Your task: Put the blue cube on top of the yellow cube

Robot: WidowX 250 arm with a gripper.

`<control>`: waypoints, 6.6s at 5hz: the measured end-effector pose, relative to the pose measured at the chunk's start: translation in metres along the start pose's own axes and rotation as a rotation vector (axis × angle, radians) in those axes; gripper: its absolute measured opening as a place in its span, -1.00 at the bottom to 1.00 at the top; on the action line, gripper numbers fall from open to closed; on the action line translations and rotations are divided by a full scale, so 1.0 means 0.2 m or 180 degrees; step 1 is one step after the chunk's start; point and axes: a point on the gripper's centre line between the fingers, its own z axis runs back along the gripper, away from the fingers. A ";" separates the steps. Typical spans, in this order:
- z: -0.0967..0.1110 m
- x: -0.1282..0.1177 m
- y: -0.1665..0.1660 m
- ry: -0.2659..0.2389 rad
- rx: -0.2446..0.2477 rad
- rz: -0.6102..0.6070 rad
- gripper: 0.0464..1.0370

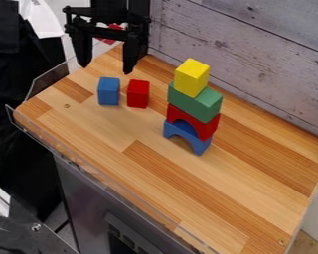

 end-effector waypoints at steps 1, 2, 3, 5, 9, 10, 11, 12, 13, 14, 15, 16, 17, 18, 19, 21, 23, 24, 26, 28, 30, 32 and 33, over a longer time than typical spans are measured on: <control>-0.05 -0.01 0.00 0.0122 0.0010 -0.0008 0.93; -0.12 0.00 0.00 0.0426 -0.0010 -0.0073 0.93; -0.14 0.04 0.01 0.0498 -0.0009 -0.0080 0.93; -0.18 0.08 -0.01 0.0709 0.0144 -0.0088 0.93; -0.23 0.13 0.06 0.0472 0.0014 0.0168 0.93; -0.23 0.14 0.08 0.0417 0.0034 0.0211 0.93; -0.25 0.15 0.08 0.0424 -0.0011 0.0213 0.93; -0.30 0.15 0.09 0.0498 -0.0063 0.0247 0.93; -0.36 0.16 0.10 0.0562 -0.0099 0.0285 0.93; -0.41 0.16 0.12 0.0654 -0.0139 0.0320 0.93; -0.43 0.17 0.12 0.0658 -0.0164 0.0331 0.88; -0.43 0.19 0.12 0.0605 -0.0145 0.0358 0.27; -0.42 0.16 0.12 0.0605 -0.0156 0.0334 0.08; -0.29 0.06 0.12 0.0511 -0.0060 0.0215 0.08; -0.05 -0.04 0.03 0.0186 -0.0036 -0.0042 0.08; 0.36 -0.18 -0.19 -0.0105 0.0129 -0.0580 0.08; 0.39 -0.13 -0.39 -0.0122 0.0011 -0.1042 0.08; 0.35 -0.12 -0.45 -0.0038 -0.0012 -0.1159 0.08; 0.27 -0.15 -0.50 0.0136 -0.0056 -0.1220 0.08; 0.23 -0.18 -0.49 0.0241 -0.0071 -0.1185 0.08; 0.17 -0.19 -0.52 0.0358 -0.0051 -0.1238 0.08; 0.14 -0.18 -0.53 0.0417 -0.0047 -0.1254 0.08; 0.13 -0.17 -0.52 0.0435 -0.0047 -0.1228 0.19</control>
